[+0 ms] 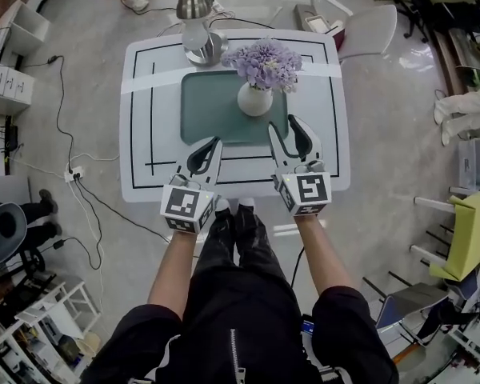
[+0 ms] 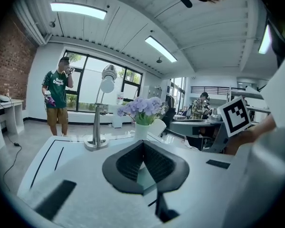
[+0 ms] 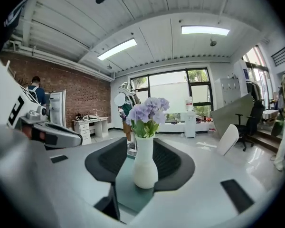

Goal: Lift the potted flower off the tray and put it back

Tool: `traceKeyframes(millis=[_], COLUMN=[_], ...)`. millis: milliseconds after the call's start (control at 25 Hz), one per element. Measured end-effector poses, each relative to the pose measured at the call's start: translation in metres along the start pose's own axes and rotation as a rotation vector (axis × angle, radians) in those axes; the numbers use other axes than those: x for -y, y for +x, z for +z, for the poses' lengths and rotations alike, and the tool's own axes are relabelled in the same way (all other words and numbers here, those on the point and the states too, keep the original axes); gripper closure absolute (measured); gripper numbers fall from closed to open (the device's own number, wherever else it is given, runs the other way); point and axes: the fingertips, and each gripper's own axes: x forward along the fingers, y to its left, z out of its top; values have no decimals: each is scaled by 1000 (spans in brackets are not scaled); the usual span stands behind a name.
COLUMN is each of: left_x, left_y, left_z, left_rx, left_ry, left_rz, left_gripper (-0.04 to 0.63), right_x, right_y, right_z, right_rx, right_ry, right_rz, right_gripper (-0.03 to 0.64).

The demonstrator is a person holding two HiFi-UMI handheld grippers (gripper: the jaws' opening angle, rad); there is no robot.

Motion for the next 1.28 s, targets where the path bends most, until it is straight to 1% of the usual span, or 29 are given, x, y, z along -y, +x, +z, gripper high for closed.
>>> traceKeyframes(millis=[80, 120, 200, 360, 520, 640, 720, 800, 920, 1000, 1160, 1280], left_x=[14, 21, 34, 62, 87, 102, 112, 118, 124, 124, 111, 98], left_y=[7, 11, 18, 18, 9, -7, -20, -33, -45, -51, -58, -63], left_z=[5, 9, 16, 24, 37, 44, 45, 40, 44, 44, 44, 47], left_rx=[7, 13, 25, 31, 47, 47, 29, 8, 48, 59, 72, 75], left_ry=[10, 17, 29, 55, 90, 115, 125, 132, 117, 114, 88, 93], left_rz=[-33, -52, -88, -142, -205, -240, -257, -255, -248, -242, -208, -175], left_gripper=[591, 591, 591, 591, 591, 591, 591, 591, 591, 591, 591, 591], right_x=[8, 12, 19, 25, 23, 14, 0, -19, -45, -58, -70, -77], right_y=[-17, -25, -41, -74, -105, -126, -137, -147, -152, -150, -141, -131], right_z=[10, 15, 25, 35, 48, 54, 52, 48, 46, 48, 58, 61], right_rx=[7, 6, -11, -29, 20, 20, 7, -4, -1, -13, -24, -16], right_ry=[13, 14, 4, -4, 12, 50, 56, 54, 42, 48, 25, 36], right_rz=[-8, -15, -30, -43, -49, -54, -26, 17, 98, 147, 180, 212], right_gripper=[514, 543, 574, 602, 604, 604, 604, 604, 604, 609, 609, 609])
